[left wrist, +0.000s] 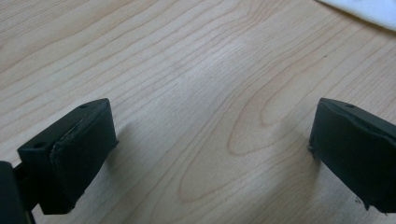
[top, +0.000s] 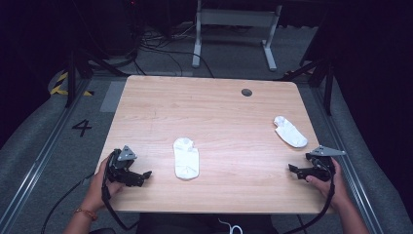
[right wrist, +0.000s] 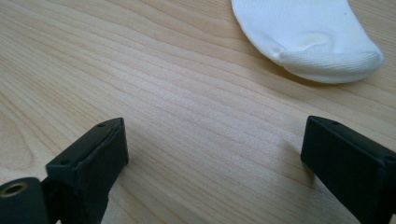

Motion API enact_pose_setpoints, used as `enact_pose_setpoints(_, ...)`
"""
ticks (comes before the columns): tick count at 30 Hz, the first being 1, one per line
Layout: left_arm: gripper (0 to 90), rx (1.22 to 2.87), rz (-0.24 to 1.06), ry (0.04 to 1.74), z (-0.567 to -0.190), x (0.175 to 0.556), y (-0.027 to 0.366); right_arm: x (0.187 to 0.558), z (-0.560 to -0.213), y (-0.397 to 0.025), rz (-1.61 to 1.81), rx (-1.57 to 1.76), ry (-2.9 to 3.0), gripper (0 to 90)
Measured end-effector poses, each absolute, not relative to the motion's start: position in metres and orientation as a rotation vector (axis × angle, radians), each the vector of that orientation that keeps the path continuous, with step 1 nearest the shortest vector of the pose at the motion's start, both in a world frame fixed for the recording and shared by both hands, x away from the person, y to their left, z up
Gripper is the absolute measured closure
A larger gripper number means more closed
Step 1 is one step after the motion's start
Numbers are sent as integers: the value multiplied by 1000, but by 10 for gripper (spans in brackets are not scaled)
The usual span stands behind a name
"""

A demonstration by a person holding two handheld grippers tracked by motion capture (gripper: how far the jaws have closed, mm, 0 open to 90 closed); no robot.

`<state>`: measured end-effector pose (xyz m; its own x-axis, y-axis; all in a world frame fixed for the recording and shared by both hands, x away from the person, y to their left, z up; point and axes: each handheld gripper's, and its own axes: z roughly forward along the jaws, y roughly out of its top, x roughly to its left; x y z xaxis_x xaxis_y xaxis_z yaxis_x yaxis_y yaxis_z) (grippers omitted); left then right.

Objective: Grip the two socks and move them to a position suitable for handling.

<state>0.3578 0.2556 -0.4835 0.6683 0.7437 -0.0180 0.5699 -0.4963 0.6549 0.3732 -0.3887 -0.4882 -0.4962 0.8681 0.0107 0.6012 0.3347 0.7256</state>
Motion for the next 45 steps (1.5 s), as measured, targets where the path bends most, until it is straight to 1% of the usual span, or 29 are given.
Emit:
enact_pose_setpoints(3, 1, 2273, 354, 1006, -481, 363, 250, 373, -488, -389, 964, 1300, 2223, 76)
enact_pose_setpoints(5, 1, 2260, 348, 1007, -482, 364, 247, 373, -488, -389, 962, 1300, 2222, 76)
enact_pose_setpoints(15, 6, 2246, 371, 1009, -483, 356, 245, 373, -488, -389, 962, 1303, 2222, 76)
enact_pose_setpoints(16, 7, 2250, 394, 1004, -483, 356, 245, 373, -488, -389, 963, 1302, 2223, 78)
enact_pose_setpoints(17, 6, 2246, 378, 1017, -483, 354, 244, 373, -488, -389, 960, 1296, 2224, 86)
enact_pose_setpoints(22, 6, 2244, 378, 1018, -483, 353, 243, 373, -486, -391, 964, 1298, 2215, 175)
enact_pose_setpoints(24, 6, 2245, 377, 1015, -483, 353, 244, 374, -484, -392, 964, 1292, 2216, 267)
enact_pose_setpoints(31, 6, 2247, 377, 1012, -483, 354, 244, 380, -474, -391, 951, 1260, 2176, 391)
enact_pose_setpoints(38, 6, 2247, 376, 1011, -483, 354, 244, 399, -454, -384, 939, 1190, 2152, 473)
enact_pose_setpoints(42, 6, 2247, 376, 1010, -483, 354, 244, 413, -454, -382, 939, 1184, 2166, 489)
enact_pose_setpoints(45, 6, 2247, 376, 1011, -483, 354, 244, 423, -460, -381, 902, 1190, 2172, 485)
